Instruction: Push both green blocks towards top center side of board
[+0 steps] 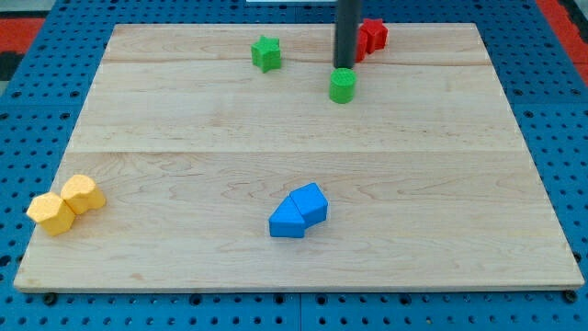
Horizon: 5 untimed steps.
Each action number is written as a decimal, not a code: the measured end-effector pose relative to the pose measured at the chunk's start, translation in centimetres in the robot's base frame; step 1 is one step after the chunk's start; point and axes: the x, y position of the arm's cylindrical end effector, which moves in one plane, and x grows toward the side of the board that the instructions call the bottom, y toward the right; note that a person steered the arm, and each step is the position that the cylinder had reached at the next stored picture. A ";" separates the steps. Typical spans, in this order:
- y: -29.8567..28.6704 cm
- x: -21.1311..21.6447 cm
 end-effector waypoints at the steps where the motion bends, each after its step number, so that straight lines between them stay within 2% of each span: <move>1: 1.2 4.0; 3: 1.2 6.5; 4: -2.9 8.6; 5: -6.9 8.4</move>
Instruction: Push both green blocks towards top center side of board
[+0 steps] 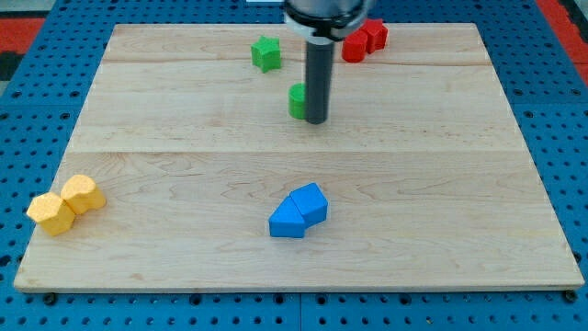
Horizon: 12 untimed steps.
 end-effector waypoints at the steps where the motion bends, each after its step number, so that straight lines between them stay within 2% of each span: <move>1: -1.4 -3.1; 3: -4.1 -9.4; 4: -3.8 -9.8; 5: -1.2 -6.9; 7: 0.2 -6.4; 8: 0.2 -4.1; 10: 7.1 8.3; 11: 6.2 13.7; 12: -1.4 14.3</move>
